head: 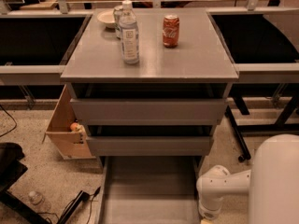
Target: Open bottom drawer
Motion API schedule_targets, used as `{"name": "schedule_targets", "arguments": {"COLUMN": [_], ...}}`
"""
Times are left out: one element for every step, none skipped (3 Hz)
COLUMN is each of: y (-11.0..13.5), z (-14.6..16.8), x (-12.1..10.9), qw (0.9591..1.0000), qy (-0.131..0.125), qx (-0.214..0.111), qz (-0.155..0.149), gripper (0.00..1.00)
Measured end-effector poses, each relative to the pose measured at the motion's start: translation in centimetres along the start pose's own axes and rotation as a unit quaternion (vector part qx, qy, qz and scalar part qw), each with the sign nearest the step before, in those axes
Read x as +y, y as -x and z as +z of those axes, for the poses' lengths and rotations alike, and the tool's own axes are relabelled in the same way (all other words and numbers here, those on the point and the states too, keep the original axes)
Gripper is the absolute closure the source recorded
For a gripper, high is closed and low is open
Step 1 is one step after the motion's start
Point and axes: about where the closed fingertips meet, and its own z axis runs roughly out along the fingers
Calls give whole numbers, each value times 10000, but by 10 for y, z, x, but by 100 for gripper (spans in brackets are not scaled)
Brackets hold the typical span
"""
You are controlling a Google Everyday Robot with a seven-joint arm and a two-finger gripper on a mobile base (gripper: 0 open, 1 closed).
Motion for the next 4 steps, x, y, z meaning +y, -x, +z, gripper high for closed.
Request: {"name": "schedule_targets", "arguments": {"y": [-14,-30,-45,-51], "z": [-66,-128,-181,-212], "x": [19,26,27,30], "qw": [9992,9974,9947,9920], "qy": [55,-97,-364,-685], "qx": [-107,-317,-477,-425], "qz": [-394,-646,-841,-972], "gripper": [0,0,0,0]}}
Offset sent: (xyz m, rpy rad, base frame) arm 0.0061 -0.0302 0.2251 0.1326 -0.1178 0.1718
